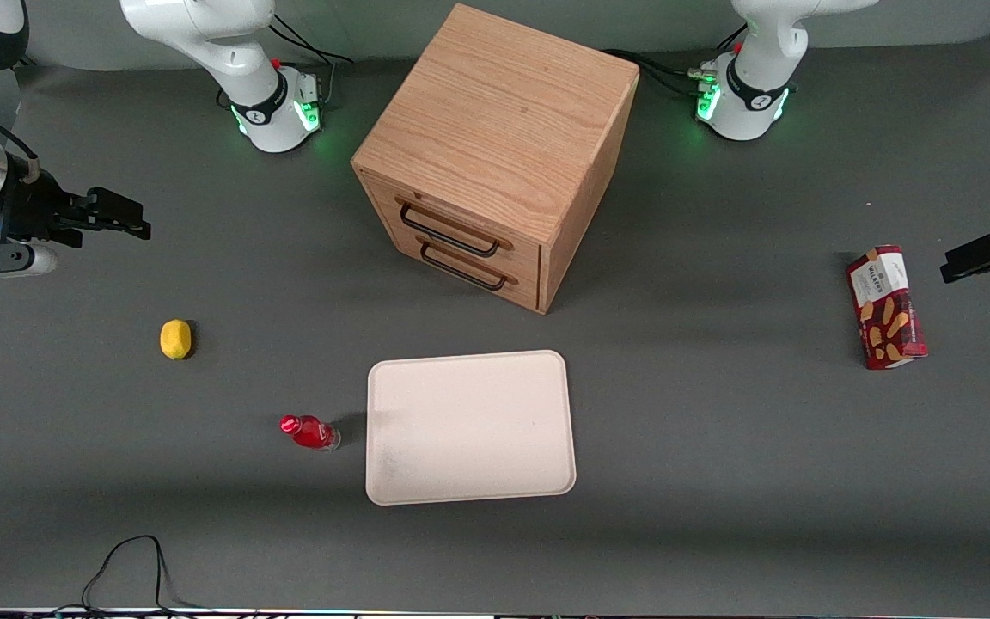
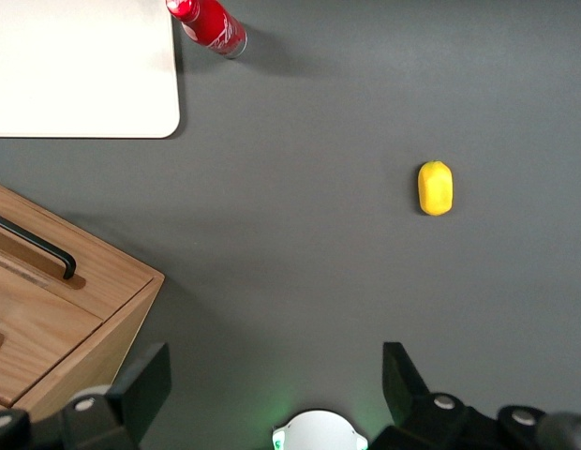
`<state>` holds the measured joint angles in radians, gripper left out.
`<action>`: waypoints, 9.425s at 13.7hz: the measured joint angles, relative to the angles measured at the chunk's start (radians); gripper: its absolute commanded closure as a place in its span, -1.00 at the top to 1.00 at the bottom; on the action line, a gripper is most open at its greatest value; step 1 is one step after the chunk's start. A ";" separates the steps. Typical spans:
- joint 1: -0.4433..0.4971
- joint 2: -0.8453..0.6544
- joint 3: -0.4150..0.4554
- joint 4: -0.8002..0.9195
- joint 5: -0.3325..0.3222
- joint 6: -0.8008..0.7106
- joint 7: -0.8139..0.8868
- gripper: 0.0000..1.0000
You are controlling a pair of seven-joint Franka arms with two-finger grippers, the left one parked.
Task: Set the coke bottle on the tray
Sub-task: 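Move the right gripper from rest toward the red Coca-Cola bottle, then lower the open right gripper around the bottle's cap end, then close the right gripper on the bottle cap, then lift the bottle and swing it over the white tray, then lower the bottle upright onto the tray corner and open the gripper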
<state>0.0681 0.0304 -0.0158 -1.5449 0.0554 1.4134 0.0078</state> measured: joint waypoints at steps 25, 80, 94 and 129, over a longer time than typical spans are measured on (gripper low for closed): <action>0.121 0.432 0.099 0.553 -0.084 -0.125 0.225 1.00; 0.117 0.882 0.126 0.642 -0.144 0.239 0.119 -1.00; 0.126 0.677 0.134 0.686 -0.144 -0.121 0.145 -1.00; 0.196 0.841 0.323 0.670 -0.251 0.307 0.451 -1.00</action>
<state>0.2645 0.8711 0.3074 -0.8751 -0.1952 1.7201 0.4590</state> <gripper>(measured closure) 0.687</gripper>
